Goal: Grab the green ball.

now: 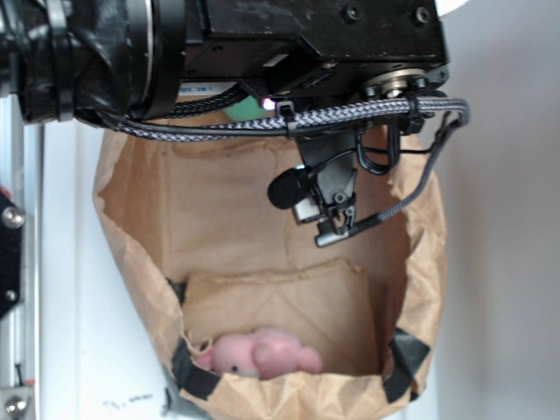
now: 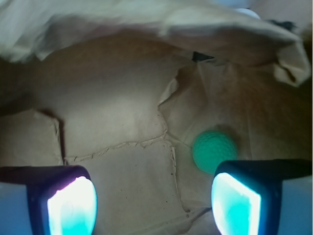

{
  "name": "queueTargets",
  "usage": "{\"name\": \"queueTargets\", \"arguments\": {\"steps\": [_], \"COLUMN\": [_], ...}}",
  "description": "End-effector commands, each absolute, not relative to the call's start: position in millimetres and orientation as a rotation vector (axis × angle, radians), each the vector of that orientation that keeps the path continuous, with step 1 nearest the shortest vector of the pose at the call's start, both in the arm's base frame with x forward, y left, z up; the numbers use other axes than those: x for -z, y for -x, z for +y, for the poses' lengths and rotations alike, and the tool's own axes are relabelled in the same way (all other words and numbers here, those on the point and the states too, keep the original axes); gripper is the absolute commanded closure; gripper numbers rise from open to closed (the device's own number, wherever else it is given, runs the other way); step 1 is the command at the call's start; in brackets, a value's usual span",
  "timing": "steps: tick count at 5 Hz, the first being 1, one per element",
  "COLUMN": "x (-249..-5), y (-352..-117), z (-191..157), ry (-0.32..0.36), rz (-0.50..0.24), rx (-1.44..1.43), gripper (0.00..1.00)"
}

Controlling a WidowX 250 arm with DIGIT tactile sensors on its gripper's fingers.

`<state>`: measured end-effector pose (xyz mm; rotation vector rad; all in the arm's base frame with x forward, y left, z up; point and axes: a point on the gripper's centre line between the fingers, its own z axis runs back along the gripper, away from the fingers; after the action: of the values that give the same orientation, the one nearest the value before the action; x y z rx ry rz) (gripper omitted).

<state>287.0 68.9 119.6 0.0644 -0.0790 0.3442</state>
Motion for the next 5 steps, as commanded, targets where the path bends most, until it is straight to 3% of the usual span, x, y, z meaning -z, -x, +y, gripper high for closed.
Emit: {"name": "queueTargets", "arguments": {"steps": [1,2,4,5], "x": [-129.0,-131.0,-128.2,-130.6], "y": [-278.3,-276.2,-287.2,-289.1], "z": [62.1,65.5,81.2,83.9], "ry": [-0.097,-0.148,-0.166,-0.149], "rz": [-0.232,-0.277,-0.249,-0.203], "rx": [-0.823,-1.052,-1.227,-1.178], "gripper": [0.0,0.0,0.0,0.0]}}
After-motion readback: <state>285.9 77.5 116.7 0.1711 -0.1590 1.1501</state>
